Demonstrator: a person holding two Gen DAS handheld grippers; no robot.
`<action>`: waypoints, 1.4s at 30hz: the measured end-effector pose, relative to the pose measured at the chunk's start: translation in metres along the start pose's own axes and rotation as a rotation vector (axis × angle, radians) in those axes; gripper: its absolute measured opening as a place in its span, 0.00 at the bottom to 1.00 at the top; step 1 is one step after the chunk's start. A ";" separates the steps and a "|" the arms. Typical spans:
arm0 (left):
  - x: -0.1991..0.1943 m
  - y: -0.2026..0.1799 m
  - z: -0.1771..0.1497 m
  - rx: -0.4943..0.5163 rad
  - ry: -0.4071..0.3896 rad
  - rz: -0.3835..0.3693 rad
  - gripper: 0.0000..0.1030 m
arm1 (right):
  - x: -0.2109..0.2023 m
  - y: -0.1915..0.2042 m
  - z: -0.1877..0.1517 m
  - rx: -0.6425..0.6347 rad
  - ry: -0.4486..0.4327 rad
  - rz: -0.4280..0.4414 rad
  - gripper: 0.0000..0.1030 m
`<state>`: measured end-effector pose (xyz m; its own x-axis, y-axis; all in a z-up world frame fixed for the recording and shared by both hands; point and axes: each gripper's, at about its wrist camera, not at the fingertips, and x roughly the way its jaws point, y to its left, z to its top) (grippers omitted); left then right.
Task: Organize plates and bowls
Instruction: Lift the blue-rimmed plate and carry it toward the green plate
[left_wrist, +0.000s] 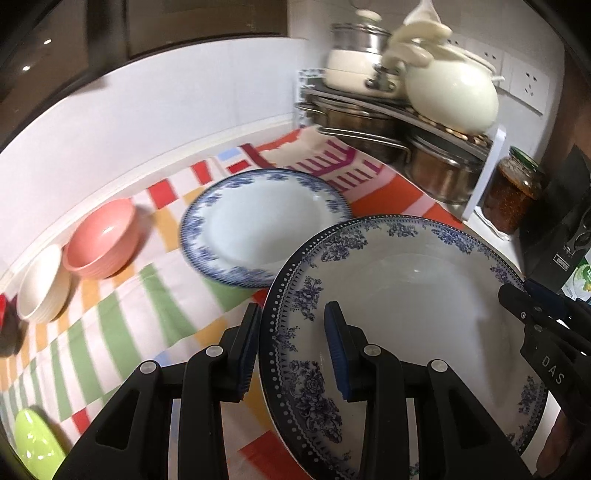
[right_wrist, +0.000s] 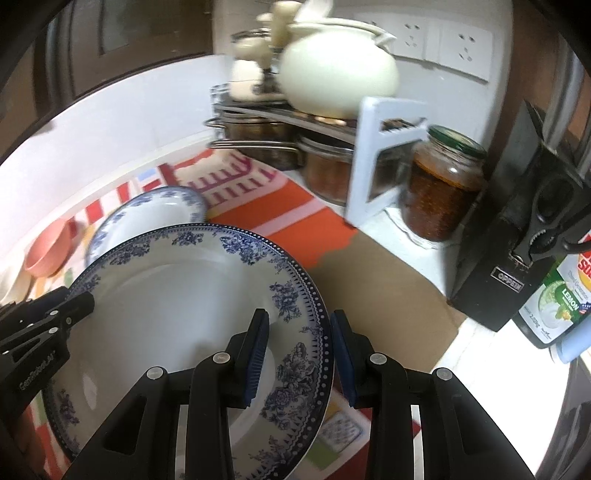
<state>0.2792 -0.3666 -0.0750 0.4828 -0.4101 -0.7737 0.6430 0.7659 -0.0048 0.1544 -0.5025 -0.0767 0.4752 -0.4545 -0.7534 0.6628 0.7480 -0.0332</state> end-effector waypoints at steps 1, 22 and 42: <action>-0.005 0.006 -0.002 -0.009 -0.005 0.010 0.34 | -0.003 0.006 -0.001 -0.011 -0.004 0.007 0.35; -0.091 0.132 -0.063 -0.216 -0.073 0.210 0.33 | -0.064 0.134 -0.016 -0.225 -0.074 0.196 0.35; -0.163 0.231 -0.141 -0.419 -0.087 0.409 0.33 | -0.113 0.251 -0.051 -0.423 -0.102 0.397 0.35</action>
<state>0.2656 -0.0535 -0.0394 0.7006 -0.0655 -0.7105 0.1129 0.9934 0.0197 0.2382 -0.2386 -0.0334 0.7071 -0.1287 -0.6953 0.1441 0.9889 -0.0366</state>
